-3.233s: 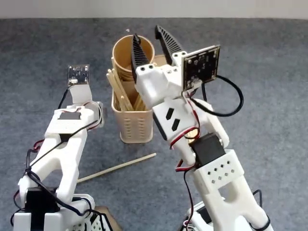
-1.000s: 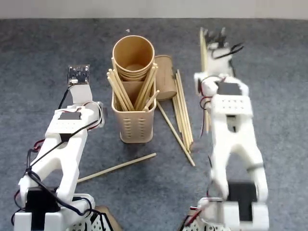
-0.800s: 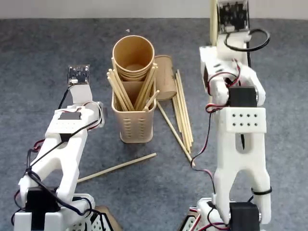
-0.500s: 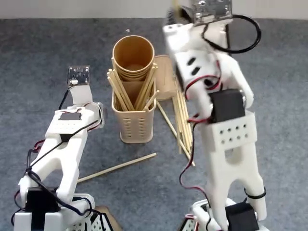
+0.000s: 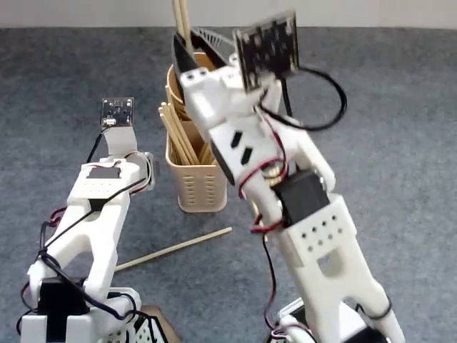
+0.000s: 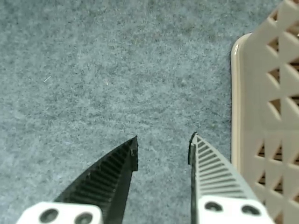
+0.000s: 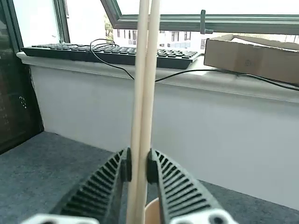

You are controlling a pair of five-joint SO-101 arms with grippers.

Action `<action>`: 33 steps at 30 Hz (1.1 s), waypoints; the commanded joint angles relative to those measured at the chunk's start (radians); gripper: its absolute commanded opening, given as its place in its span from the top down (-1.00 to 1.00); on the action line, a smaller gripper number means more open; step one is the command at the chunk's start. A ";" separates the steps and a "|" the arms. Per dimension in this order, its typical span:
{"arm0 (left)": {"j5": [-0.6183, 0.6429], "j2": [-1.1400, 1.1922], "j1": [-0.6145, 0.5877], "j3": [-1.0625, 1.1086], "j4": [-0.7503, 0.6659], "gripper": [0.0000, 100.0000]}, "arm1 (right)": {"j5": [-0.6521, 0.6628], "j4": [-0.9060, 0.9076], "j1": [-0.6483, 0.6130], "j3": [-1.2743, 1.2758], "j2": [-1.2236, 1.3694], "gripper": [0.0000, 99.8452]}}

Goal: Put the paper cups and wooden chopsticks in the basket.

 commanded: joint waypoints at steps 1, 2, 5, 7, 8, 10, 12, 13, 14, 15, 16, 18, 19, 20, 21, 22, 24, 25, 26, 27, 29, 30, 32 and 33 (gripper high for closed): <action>-0.008 -0.027 0.008 -0.010 -0.017 0.60 | -0.012 -0.120 -0.012 0.285 -0.177 0.99; -0.008 -0.027 0.008 -0.010 -0.017 0.60 | -0.012 -0.122 -0.012 0.297 -0.200 0.99; -0.008 -0.027 0.008 -0.010 -0.017 0.60 | -0.012 -0.128 -0.010 0.305 -0.216 0.98; -0.008 -0.027 0.008 -0.008 -0.017 0.60 | -0.012 -0.160 -0.007 0.311 -0.216 0.98; -0.008 -0.027 0.007 -0.007 -0.017 0.60 | -0.012 -0.170 -0.007 0.326 -0.216 0.98; -0.008 -0.027 0.007 -0.007 -0.017 0.60 | -0.012 -0.171 -0.007 0.352 -0.219 0.92; -0.008 -0.027 0.007 -0.005 -0.017 0.60 | -0.012 -0.171 -0.008 0.366 -0.223 0.78; -0.008 -0.027 0.007 -0.005 -0.017 0.60 | -0.012 -0.171 -0.008 0.363 -0.223 0.72; -0.008 -0.027 0.007 -0.005 -0.017 0.60 | -0.012 -0.171 -0.008 0.364 -0.223 0.66; -0.008 -0.027 0.007 -0.005 -0.017 0.60 | -0.012 -0.171 -0.007 0.364 -0.223 0.63; -0.008 -0.027 0.007 -0.005 -0.017 0.60 | -0.012 -0.171 -0.007 0.364 -0.223 0.63; -0.008 -0.027 0.007 -0.005 -0.017 0.60 | -0.014 -0.170 -0.007 0.364 -0.225 0.63; -0.008 -0.027 0.007 -0.005 -0.017 0.60 | -0.014 -0.170 -0.007 0.364 -0.225 0.63; -0.008 -0.027 0.007 -0.005 -0.017 0.60 | -0.014 -0.168 -0.007 0.364 -0.225 0.63; -0.008 -0.027 0.007 -0.005 -0.017 0.60 | -0.014 -0.165 -0.005 0.364 -0.225 0.63; -0.008 -0.027 0.007 -0.005 -0.017 0.60 | -0.014 -0.162 -0.004 0.364 -0.225 0.63; -0.008 -0.028 0.005 -0.007 -0.015 0.60 | 0.021 -0.091 0.024 0.357 -0.226 0.63; -0.008 -0.028 -0.002 -0.010 -0.014 0.60 | 0.048 -0.024 0.045 0.321 -0.226 0.63; -0.008 -0.035 -0.016 -0.012 -0.012 0.60 | 0.064 0.073 0.065 0.265 -0.223 0.63; -0.012 -0.038 -0.033 -0.019 -0.011 0.60 | 0.068 0.199 0.096 0.200 -0.214 0.63; -0.075 -0.039 -0.056 -0.090 0.072 0.60 | 0.069 0.427 0.189 0.079 -0.197 0.63; -0.101 -0.031 -0.061 -0.150 0.167 0.60 | 0.071 0.541 0.243 0.024 -0.185 0.63; -0.137 -0.028 -0.062 -0.282 0.396 0.60 | 0.074 0.731 0.346 -0.051 -0.163 0.63; -0.167 -0.028 -0.062 -0.340 0.494 0.60 | 0.077 0.796 0.401 -0.058 -0.163 0.63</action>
